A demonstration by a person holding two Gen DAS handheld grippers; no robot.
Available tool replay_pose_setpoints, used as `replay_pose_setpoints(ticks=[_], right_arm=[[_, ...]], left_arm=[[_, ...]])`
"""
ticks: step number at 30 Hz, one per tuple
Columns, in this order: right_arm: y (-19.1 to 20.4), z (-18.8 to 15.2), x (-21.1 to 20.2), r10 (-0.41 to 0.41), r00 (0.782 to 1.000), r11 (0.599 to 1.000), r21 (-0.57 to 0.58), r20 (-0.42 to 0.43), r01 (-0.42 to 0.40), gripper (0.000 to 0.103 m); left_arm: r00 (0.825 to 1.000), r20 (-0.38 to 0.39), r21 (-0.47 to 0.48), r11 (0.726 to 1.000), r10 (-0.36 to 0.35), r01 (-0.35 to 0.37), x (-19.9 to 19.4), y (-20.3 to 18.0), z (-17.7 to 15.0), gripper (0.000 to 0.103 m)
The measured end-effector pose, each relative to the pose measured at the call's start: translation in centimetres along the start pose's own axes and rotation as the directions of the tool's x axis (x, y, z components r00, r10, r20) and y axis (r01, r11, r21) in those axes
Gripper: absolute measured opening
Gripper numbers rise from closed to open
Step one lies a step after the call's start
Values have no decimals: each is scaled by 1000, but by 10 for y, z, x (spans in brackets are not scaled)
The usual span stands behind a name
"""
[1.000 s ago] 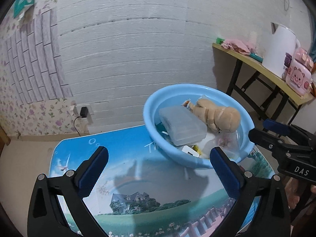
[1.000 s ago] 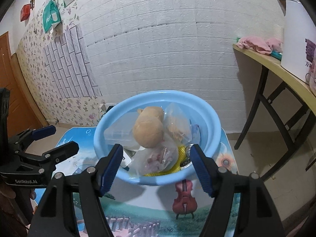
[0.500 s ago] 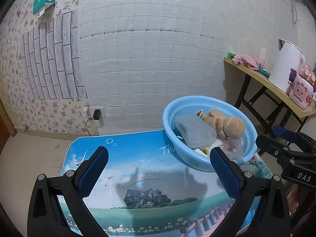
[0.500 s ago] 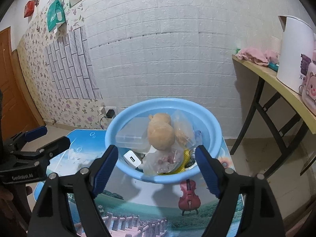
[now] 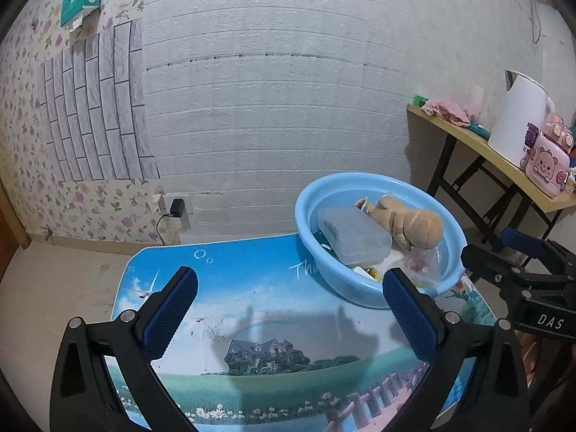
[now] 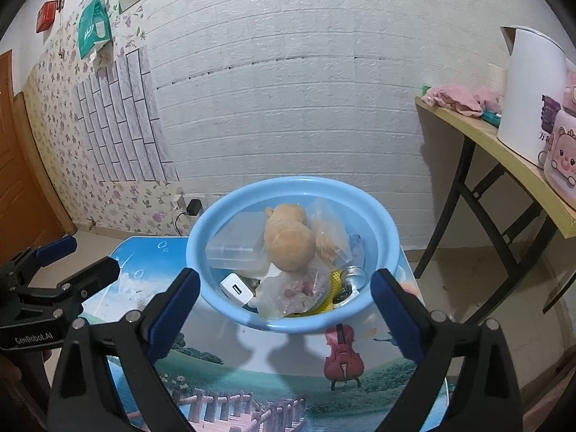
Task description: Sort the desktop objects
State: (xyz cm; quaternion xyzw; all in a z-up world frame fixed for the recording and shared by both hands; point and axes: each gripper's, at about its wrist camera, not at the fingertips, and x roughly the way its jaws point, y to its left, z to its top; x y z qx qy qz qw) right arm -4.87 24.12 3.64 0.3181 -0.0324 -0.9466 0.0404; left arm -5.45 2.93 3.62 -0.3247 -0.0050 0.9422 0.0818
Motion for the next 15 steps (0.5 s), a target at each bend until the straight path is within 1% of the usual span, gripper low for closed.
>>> replay_pose_setpoints(ticks=[4, 9, 15], right_arm=[[1, 0, 0, 2, 1000, 1000, -7, -4, -2, 97], [1, -1, 0, 0, 1000, 1000, -9, 2, 0, 97], [-1, 0, 0, -8, 1000, 1000, -1, 9, 8, 97]], left_arm=[[1000, -21, 1, 1000, 10, -10, 2, 2, -2, 103], [1000, -26, 11, 1000, 14, -14, 1, 1, -4, 103], [999, -36, 2, 1000, 22, -22, 4, -1, -5, 103]])
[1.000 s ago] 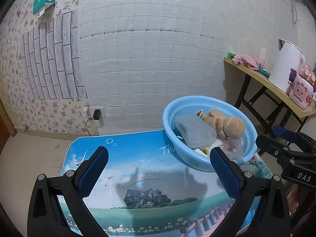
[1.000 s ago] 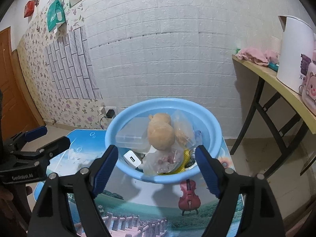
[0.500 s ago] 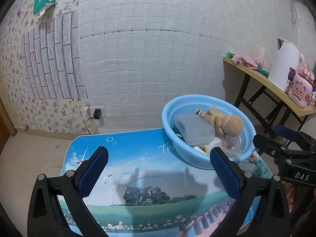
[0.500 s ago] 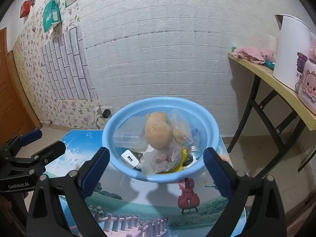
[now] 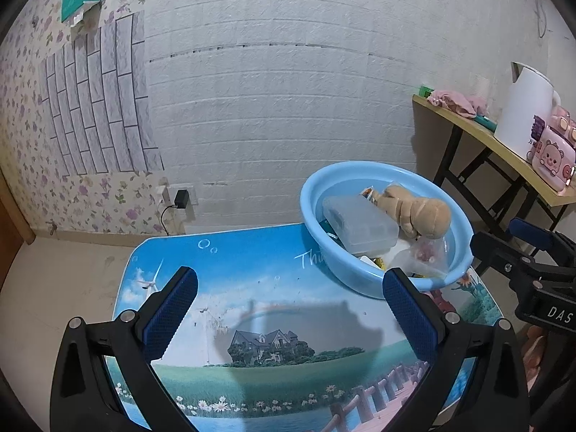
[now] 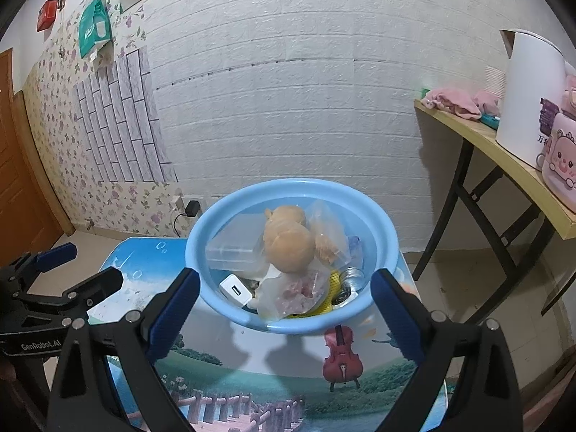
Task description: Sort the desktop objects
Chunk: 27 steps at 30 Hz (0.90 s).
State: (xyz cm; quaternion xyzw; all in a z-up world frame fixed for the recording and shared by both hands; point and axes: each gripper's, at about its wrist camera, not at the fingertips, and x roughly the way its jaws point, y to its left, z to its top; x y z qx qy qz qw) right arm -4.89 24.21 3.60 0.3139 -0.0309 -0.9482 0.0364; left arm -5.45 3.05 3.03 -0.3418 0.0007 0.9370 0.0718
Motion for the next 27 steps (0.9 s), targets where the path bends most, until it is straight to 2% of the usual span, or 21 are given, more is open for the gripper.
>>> replay_pose_setpoints(ticks=[6, 7, 13, 27], right_arm=[[-1, 0, 1, -20, 1000, 1000, 4, 17, 20, 98], [-1, 0, 1, -25, 999, 1000, 2, 24, 25, 101], [-4, 0, -1, -41, 994, 999, -2, 100, 41, 103], [-10, -2, 8, -12, 997, 1000, 0, 72, 12, 103]], left_arm=[[998, -53, -28, 999, -24, 23, 8, -2, -4, 103], [998, -57, -29, 999, -25, 24, 9, -3, -5, 103], [996, -90, -10, 1000, 5, -6, 16, -7, -11, 103], [993, -111, 3, 1000, 27, -26, 27, -13, -11, 103]])
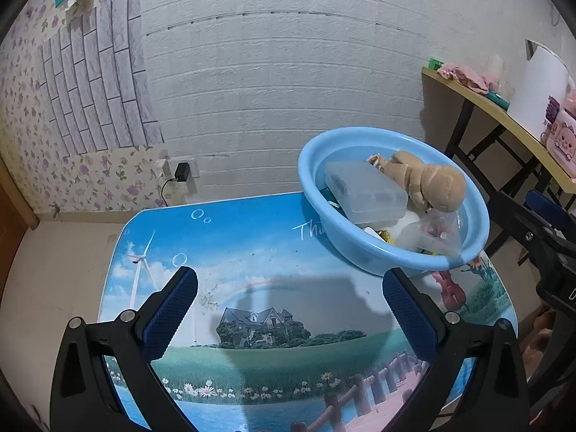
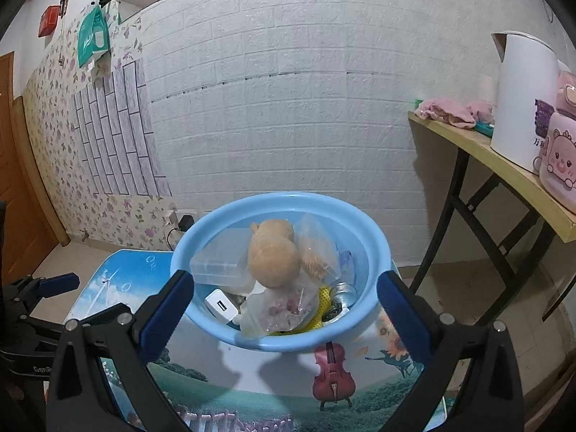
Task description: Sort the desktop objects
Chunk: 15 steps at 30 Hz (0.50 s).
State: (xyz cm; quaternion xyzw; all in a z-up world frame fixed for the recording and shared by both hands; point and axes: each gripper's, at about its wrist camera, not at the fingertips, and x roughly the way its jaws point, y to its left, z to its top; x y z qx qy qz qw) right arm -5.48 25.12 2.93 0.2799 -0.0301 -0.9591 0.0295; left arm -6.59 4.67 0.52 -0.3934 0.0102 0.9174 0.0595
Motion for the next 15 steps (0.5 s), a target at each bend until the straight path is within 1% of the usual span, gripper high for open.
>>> replay_pose_setpoints(ticks=[7, 15], right_arm=[[1, -2, 3, -7, 1000, 1000, 2, -10, 7, 103], [8, -4, 6, 9, 1000, 1000, -15, -23, -9, 103]], left_arm=[[1000, 5, -1, 1000, -4, 4, 1, 2, 0, 103], [1000, 0, 1, 1000, -11, 11, 1, 4, -1, 103]])
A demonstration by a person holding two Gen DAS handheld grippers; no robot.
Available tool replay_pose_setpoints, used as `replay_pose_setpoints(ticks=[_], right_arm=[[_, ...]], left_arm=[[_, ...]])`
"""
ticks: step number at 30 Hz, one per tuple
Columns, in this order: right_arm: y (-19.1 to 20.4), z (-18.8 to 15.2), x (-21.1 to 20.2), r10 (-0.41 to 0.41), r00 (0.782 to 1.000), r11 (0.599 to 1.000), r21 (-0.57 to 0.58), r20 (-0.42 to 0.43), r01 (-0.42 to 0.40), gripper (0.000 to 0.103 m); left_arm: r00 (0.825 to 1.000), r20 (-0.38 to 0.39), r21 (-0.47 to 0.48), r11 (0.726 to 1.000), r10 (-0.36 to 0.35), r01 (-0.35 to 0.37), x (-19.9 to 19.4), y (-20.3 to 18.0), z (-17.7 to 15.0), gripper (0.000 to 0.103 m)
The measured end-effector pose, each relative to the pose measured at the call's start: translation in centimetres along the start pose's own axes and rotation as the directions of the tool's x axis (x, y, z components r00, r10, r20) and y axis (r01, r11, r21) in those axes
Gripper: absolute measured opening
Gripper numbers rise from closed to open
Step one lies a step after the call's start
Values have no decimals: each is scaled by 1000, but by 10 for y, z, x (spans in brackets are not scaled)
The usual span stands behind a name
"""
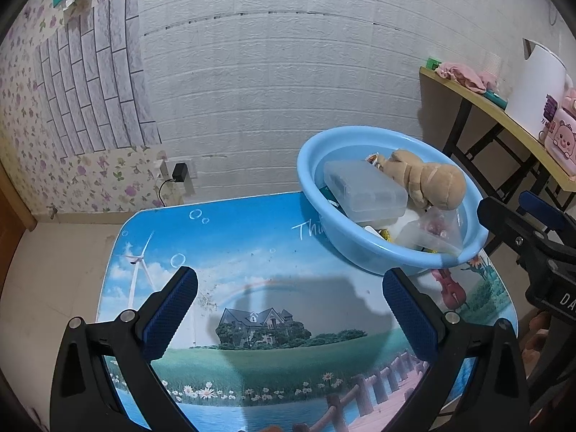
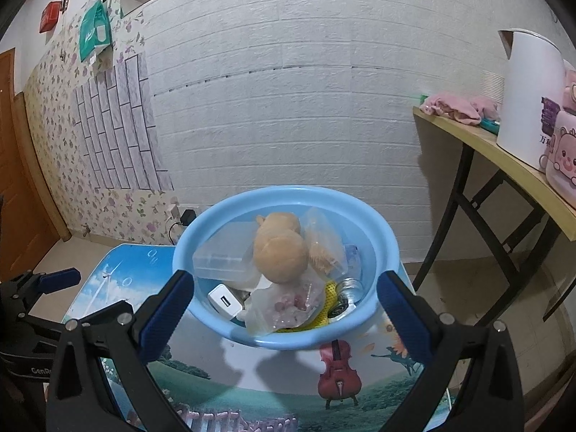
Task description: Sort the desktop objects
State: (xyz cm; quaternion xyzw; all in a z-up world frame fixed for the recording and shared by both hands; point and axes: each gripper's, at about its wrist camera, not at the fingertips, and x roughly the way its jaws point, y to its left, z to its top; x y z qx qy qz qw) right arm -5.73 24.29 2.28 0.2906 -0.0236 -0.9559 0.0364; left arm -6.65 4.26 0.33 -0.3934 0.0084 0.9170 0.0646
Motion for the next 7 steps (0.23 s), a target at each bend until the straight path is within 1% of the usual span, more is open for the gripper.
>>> replay_pose_setpoints(ticks=[7], right_arm=[[1, -1, 0, 5, 1000, 1000, 1, -1, -5, 103]], left_arm=[[1000, 3, 4, 1000, 5, -5, 0, 1, -1, 103]])
